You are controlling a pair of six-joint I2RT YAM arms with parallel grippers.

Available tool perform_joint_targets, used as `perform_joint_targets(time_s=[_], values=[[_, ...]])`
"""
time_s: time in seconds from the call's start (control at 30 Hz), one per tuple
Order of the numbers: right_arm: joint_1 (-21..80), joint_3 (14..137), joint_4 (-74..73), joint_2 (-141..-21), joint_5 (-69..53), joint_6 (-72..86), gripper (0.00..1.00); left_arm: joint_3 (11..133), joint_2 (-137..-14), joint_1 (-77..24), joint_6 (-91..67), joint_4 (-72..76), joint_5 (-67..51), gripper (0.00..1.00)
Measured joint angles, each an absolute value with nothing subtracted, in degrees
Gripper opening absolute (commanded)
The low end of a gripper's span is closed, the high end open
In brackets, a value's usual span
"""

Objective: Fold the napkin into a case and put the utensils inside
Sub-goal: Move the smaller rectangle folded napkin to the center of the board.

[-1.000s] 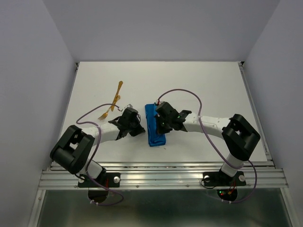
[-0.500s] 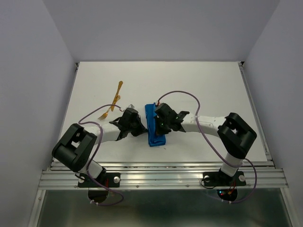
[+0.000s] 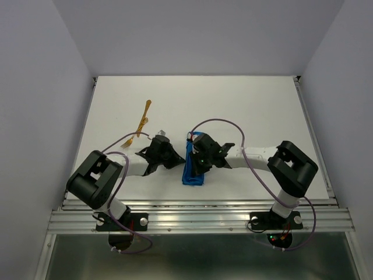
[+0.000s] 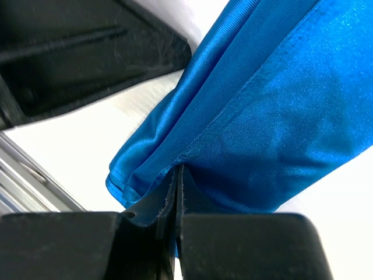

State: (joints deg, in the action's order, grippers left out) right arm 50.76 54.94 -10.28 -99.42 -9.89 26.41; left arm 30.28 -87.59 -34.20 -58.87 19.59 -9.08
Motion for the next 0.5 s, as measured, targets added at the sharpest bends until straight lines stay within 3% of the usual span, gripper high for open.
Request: perform_joint_targets(time_s=[0.33,0.5], values=[[51.09,54.30,-13.93,-96.97,-7.01,20.86,0.01,26.87,-86.26,-37.76,-63.94,23.00,-9.85,0.00],[51.07,54.37,-15.33,-93.54,-2.83,20.75,0.07,26.68,-86.08,-38.39,-64.55,22.85,-9.85,0.00]])
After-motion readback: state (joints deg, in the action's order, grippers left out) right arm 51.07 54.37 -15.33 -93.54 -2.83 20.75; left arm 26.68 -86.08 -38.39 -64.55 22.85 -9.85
